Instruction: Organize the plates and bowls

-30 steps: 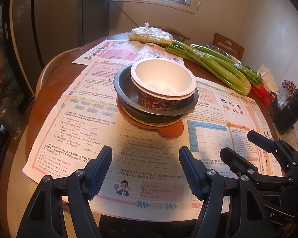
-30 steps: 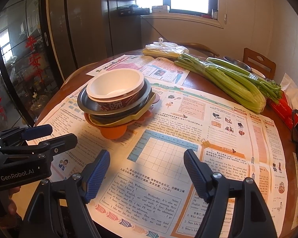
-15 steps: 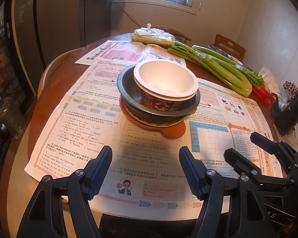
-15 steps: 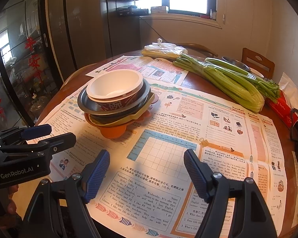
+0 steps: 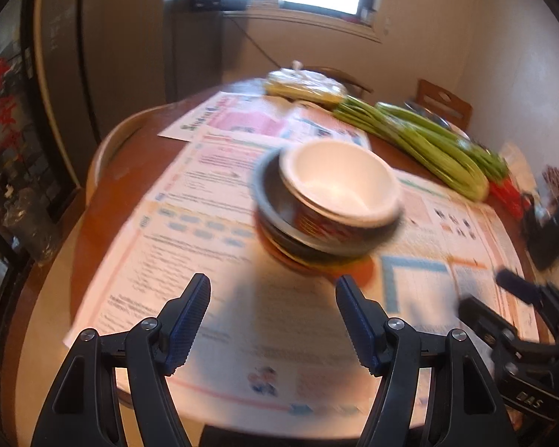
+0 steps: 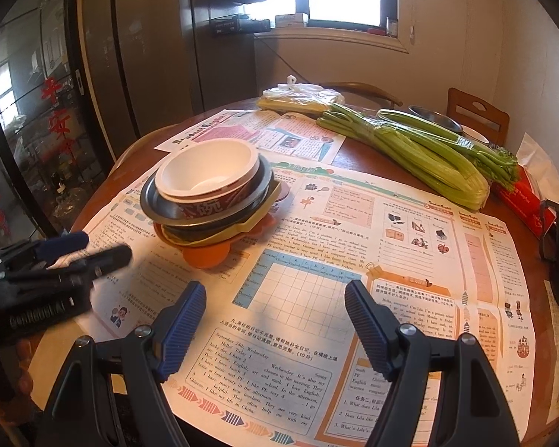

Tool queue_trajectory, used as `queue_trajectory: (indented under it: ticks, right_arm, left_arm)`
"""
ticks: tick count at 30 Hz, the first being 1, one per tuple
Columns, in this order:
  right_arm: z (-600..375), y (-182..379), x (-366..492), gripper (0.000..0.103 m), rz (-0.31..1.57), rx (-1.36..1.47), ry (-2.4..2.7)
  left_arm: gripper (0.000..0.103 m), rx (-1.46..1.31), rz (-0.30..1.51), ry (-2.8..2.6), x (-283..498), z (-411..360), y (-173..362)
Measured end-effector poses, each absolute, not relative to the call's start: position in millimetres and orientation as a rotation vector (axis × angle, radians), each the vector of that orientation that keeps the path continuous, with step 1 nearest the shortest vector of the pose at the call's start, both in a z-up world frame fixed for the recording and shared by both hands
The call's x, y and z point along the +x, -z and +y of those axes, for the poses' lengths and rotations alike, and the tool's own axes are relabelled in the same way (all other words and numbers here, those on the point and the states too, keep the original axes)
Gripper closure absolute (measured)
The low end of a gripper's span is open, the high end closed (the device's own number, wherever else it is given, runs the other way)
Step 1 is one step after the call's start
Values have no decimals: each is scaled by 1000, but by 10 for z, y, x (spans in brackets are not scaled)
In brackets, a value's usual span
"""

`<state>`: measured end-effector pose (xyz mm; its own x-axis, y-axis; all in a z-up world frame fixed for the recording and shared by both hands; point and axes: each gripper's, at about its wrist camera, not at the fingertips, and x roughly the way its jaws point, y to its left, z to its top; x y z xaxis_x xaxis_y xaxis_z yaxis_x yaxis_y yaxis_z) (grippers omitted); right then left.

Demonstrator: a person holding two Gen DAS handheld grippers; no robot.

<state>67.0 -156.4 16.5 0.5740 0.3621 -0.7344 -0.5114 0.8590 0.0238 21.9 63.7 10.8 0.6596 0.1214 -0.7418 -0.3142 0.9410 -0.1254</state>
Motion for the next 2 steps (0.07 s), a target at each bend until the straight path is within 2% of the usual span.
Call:
queue_trajectory:
  ticks: [2]
  right_arm:
    - [-1590, -168, 714, 26, 815, -195, -505]
  left_arm:
    - [32, -269, 808, -290, 284, 880, -136]
